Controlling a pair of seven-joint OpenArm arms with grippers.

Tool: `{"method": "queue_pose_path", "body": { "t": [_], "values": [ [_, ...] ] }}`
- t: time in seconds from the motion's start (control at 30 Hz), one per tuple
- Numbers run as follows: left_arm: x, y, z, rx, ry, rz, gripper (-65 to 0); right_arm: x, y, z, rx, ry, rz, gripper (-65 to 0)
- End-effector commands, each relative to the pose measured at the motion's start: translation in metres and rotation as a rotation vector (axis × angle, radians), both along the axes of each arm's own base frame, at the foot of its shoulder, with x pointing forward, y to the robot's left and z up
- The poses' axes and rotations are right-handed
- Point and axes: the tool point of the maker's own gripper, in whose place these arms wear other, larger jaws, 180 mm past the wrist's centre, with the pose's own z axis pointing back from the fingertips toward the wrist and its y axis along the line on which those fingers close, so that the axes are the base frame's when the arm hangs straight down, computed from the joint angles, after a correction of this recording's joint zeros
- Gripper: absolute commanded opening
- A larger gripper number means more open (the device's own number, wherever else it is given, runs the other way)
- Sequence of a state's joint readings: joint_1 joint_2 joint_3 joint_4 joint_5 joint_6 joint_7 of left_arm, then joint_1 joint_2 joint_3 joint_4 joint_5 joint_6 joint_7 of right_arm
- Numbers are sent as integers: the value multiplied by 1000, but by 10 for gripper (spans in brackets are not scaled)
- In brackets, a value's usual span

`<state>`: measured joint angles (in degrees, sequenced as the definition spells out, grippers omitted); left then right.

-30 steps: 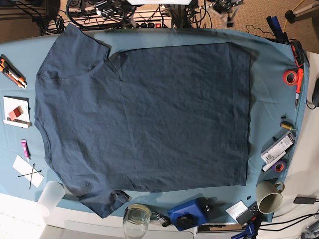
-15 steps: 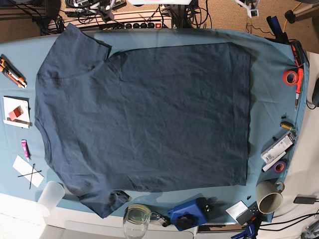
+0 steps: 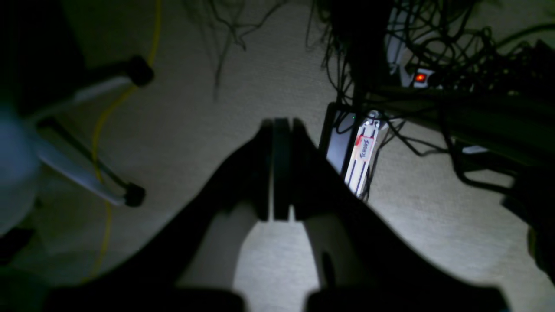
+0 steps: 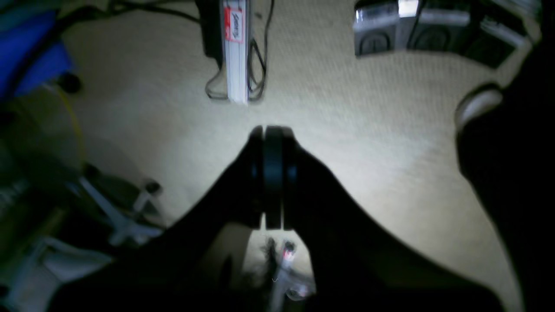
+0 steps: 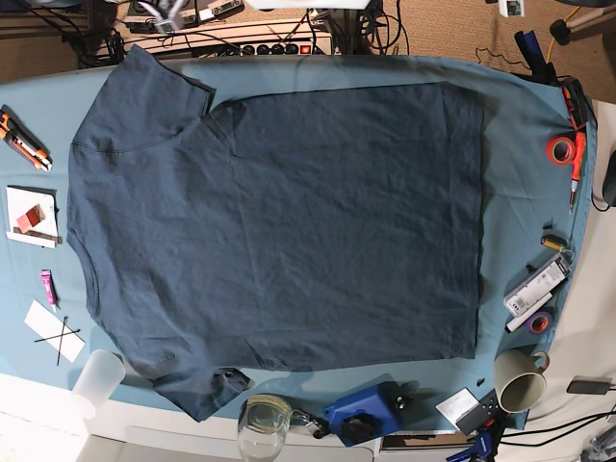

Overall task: Fold the T-shirt properly
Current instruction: 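Move both grippers down to the shirt's shoulder corners and grasp them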

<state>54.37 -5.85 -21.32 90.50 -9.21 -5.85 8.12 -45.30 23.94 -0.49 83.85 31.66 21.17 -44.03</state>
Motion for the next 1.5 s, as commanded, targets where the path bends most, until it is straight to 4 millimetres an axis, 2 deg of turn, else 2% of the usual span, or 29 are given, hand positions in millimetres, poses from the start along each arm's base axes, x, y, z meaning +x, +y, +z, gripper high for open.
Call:
{"method": "queue_pose_path", "body": {
  "t": [0.0,0.1,0.27,0.47,0.63,0.73,0.77,0.87,0.9,0.93,1.07,1.2,1.37,1.47],
  "values": [
    [3,1,17,15,-34,-20,-650,2,-2,13,28,-19,1,-650],
    [18,-5,49,20,-74,-57,-650,17,3,46,107,-94,-16,-650],
    [43,-22,91,-42,-92,-54,-650,45,4,99,181,-216,-6,-650],
    [76,-36,134,-37,-149,-112,-650,89,-10,153,133,-414,37,-650],
    [95,-43,159,-28,-223,-140,-650,114,-24,184,56,-529,72,-650],
    [95,-43,159,-28,-224,-140,-650,119,-32,193,13,-562,87,-650],
    [95,-43,159,-28,-224,-141,-650,120,-34,194,8,-570,88,-632],
    [95,-43,159,-28,-224,-141,-650,119,-36,197,5,-586,87,-389],
    [95,-43,159,-28,-224,-141,-650,119,-36,198,6,-587,80,-326],
    [95,-43,159,-28,-225,-141,-650,118,-36,197,6,-586,81,-299],
    [95,-43,159,-28,-225,-141,-650,117,-39,192,-26,-578,54,-298],
    [96,-43,159,-28,-227,-141,-650,129,-40,191,-24,-615,17,-298],
    [96,-43,159,-27,-227,-141,-650,140,-64,177,-40,-621,-77,-298],
    [96,-43,159,-28,-228,-142,-650,143,-83,176,-47,-637,-154,-298]
  ]
}}
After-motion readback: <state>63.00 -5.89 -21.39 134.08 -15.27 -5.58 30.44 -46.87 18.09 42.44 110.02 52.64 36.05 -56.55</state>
